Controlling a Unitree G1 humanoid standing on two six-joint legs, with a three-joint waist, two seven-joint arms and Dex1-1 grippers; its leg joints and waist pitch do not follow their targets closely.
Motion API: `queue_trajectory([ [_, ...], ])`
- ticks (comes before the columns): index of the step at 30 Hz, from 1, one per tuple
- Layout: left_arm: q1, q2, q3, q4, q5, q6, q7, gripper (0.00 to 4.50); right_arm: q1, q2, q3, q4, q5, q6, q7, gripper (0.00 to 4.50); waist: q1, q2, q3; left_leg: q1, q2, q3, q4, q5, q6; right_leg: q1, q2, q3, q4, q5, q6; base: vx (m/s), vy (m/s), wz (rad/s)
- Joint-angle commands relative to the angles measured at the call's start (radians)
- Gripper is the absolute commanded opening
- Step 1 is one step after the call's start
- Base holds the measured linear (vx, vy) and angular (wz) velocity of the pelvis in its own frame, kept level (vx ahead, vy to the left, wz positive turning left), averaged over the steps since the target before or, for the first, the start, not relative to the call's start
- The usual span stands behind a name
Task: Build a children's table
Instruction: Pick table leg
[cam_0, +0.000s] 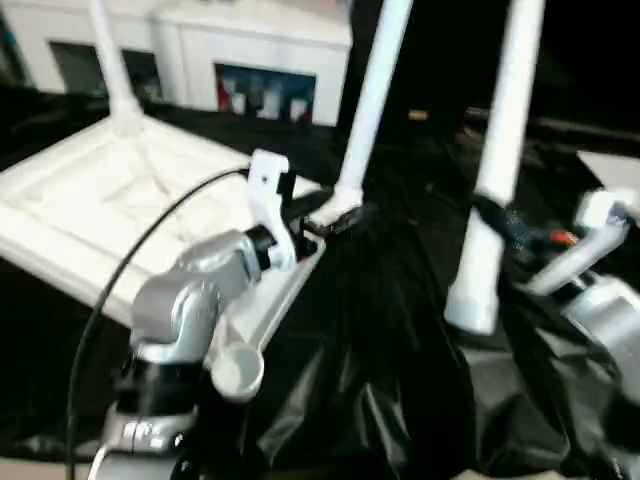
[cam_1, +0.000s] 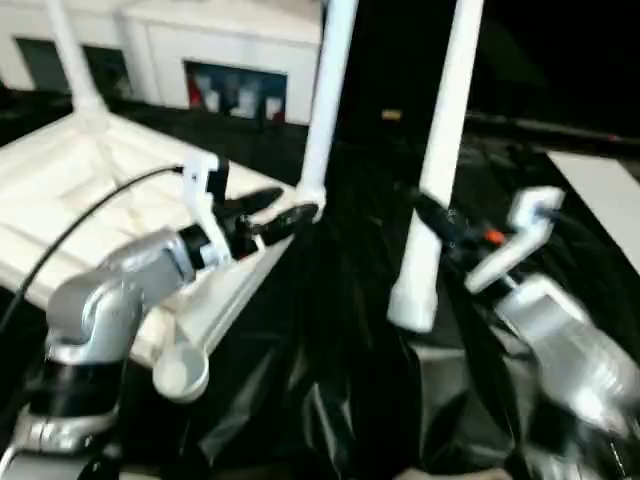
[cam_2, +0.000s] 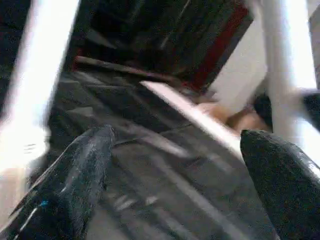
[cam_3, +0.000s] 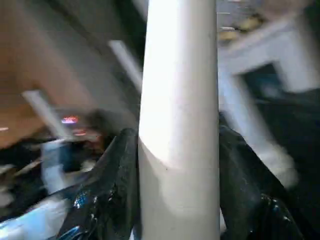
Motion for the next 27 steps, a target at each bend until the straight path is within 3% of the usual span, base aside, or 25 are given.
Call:
queue_trajectory([
  [1,-0.042,-0.022,0.022,0.008,-0.058,0.035,0.007,4.50,0.011,-0.002,-0.009,-0.072,0.076,0.015,0.000,1.75,0.003,0.010,-0.060,0.007,0.052,-0.019,-0.071,-0.096,0.030,0.050,-0.090,0.054,-0.096,-0.153,-0.154,0.000,0.000,0.00],
  [4,-0.121,-0.073,0.092,0.022,-0.190,0.108,0.010,4.50,0.029,0.006,0.032,-0.163,0.163,0.036,-0.005,1.75,0.009,0.010,-0.059,0.010,0.051,-0.019,-0.071,-0.112,0.013,0.050,-0.093,0.052,-0.103,-0.212,-0.139,0.000,0.000,0.00],
  [6,-0.138,-0.085,0.108,0.020,-0.222,0.127,0.012,4.50,0.026,0.008,0.045,-0.177,0.170,0.042,-0.009,1.75,0.010,0.002,-0.058,0.007,0.050,-0.019,-0.071,-0.102,0.011,0.049,-0.093,0.052,-0.106,-0.228,-0.124,0.000,0.000,0.00],
  [8,-0.153,-0.099,0.126,0.010,-0.269,0.149,0.009,4.50,0.011,0.012,0.078,-0.176,0.147,0.041,-0.016,1.75,0.009,0.005,-0.055,0.006,0.048,-0.019,-0.072,-0.110,0.003,0.046,-0.094,0.052,-0.108,-0.255,-0.117,0.000,0.000,0.00],
  [9,-0.153,-0.099,0.128,0.000,-0.285,0.159,0.001,4.50,0.005,0.016,0.102,-0.174,0.126,0.038,-0.021,1.75,0.009,-0.007,-0.055,0.005,0.048,-0.018,-0.072,-0.111,0.002,0.046,-0.094,0.052,-0.113,-0.276,-0.105,0.000,0.000,0.00],
  [10,-0.145,-0.093,0.126,-0.012,-0.298,0.174,-0.009,4.50,0.000,0.020,0.140,-0.174,0.100,0.036,-0.024,1.75,0.011,-0.001,-0.056,0.004,0.048,-0.019,-0.073,-0.098,-0.003,0.046,-0.094,0.053,-0.109,-0.269,-0.099,0.000,0.000,0.00],
  [12,-0.135,-0.085,0.120,-0.021,-0.301,0.187,-0.013,4.50,-0.002,0.022,0.173,-0.180,0.086,0.032,-0.033,1.75,0.011,-0.001,-0.057,0.003,0.049,-0.019,-0.074,-0.084,-0.004,0.046,-0.094,0.054,-0.108,-0.245,-0.088,0.000,0.000,0.00],
  [13,-0.127,-0.082,0.114,-0.028,-0.295,0.190,-0.004,4.50,-0.003,0.019,0.214,-0.182,0.055,0.013,-0.047,1.75,0.012,0.001,-0.057,0.004,0.050,-0.019,-0.075,-0.073,-0.005,0.046,-0.093,0.055,-0.105,-0.220,-0.088,0.000,0.000,0.00],
  [15,-0.110,-0.085,0.105,-0.039,-0.283,0.188,0.024,4.50,-0.008,-0.022,0.352,-0.177,-0.099,-0.056,-0.071,1.75,0.010,0.004,-0.059,0.002,0.052,-0.022,-0.076,-0.060,-0.023,0.049,-0.093,0.054,-0.101,-0.185,-0.082,0.000,0.000,0.00],
  [17,-0.106,-0.089,0.098,-0.042,-0.270,0.180,0.048,4.50,-0.024,-0.034,0.408,-0.171,-0.159,-0.073,-0.097,1.75,0.010,0.002,-0.058,0.004,0.051,-0.020,-0.076,-0.057,-0.030,0.051,-0.092,0.057,-0.098,-0.156,-0.085,0.000,0.000,0.00],
  [21,-0.105,-0.099,0.104,-0.019,-0.245,0.154,0.104,4.50,-0.078,-0.005,0.469,-0.152,-0.235,-0.102,-0.171,1.75,0.010,0.004,-0.059,0.006,0.051,-0.020,-0.076,-0.069,-0.029,0.049,-0.093,0.058,-0.096,-0.146,-0.088,0.000,0.000,0.00],
  [22,-0.107,-0.094,0.109,0.011,-0.202,0.123,0.147,4.50,-0.116,0.011,0.512,-0.117,-0.322,-0.140,-0.241,1.75,0.009,0.004,-0.057,0.005,0.051,-0.022,-0.078,-0.070,-0.033,0.049,-0.092,0.058,-0.098,-0.153,-0.082,0.000,0.000,0.00],
  [23,-0.107,-0.094,0.109,0.011,-0.202,0.123,0.147,4.50,-0.116,0.011,0.512,-0.117,-0.322,-0.140,-0.241,1.75,0.005,0.010,-0.057,0.007,0.050,-0.021,-0.079,-0.082,-0.044,0.047,-0.091,0.058,-0.100,-0.163,-0.073,0.000,0.000,0.00],
  [24,-0.115,-0.092,0.121,0.040,-0.154,0.090,0.203,4.33,-0.144,0.021,0.543,-0.086,-0.390,-0.177,-0.294,1.75,0.005,0.009,-0.058,0.008,0.051,-0.021,-0.078,-0.084,-0.048,0.048,-0.091,0.058,-0.100,-0.165,-0.067,0.000,0.000,0.00],
  [27,-0.124,-0.093,0.140,0.067,-0.108,0.061,0.275,4.16,-0.168,0.028,0.571,-0.056,-0.455,-0.210,-0.348,1.75,0.004,0.008,-0.060,0.009,0.051,-0.022,-0.079,-0.088,-0.058,0.047,-0.090,0.059,-0.095,-0.141,-0.054,0.000,0.000,0.00],
])
